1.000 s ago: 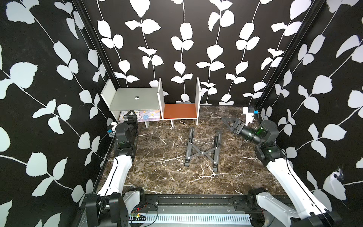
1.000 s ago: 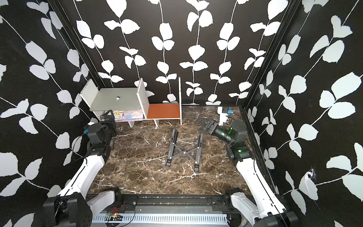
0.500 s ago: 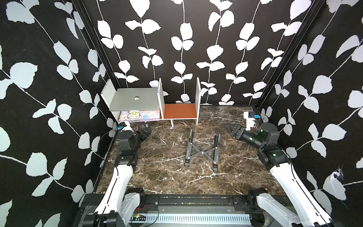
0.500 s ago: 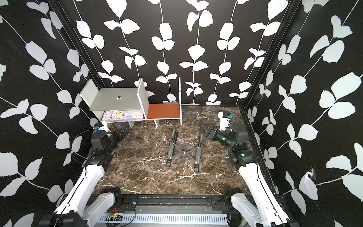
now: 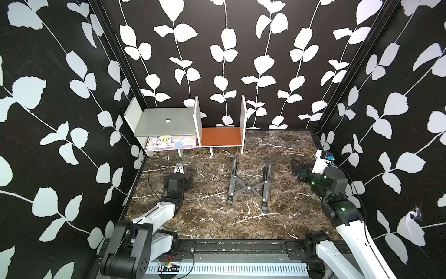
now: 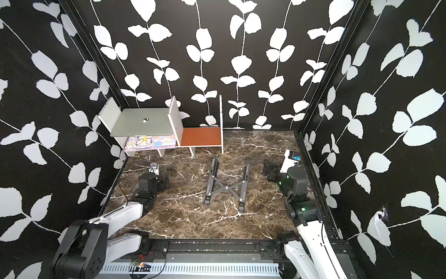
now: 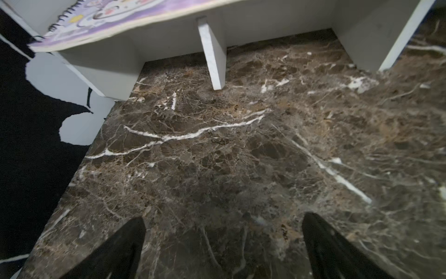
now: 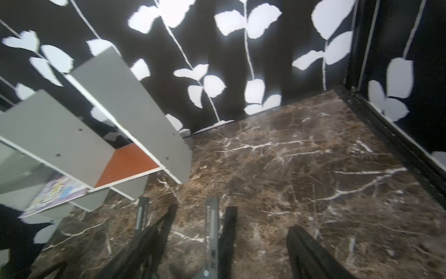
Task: Close the laptop lid and set it aside
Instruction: Place the laptop on the shelf.
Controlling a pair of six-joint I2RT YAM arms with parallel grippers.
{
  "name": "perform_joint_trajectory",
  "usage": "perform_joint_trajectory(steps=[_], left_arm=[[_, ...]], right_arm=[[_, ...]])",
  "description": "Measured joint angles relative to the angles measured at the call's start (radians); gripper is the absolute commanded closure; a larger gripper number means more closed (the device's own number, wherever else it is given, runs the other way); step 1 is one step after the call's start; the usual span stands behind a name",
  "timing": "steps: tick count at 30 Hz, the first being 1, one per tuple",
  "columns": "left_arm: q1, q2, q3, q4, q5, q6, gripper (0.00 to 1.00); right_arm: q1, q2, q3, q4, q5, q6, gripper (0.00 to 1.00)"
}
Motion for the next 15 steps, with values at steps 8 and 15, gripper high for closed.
perform_joint_trajectory(steps=[8, 15], left_arm=[[0.121, 0.331, 0.045, 0.383, 0.177, 0.059, 0.01], [0.162, 0.338, 0.06, 0.449, 0.215, 0.031, 0.01]], right_arm=[[-0.004, 0.013, -0.002, -0.026, 0.172, -0.05, 0.02], [-0.014, 0.041, -0.088, 0.039, 0.303, -0.117, 0.0]])
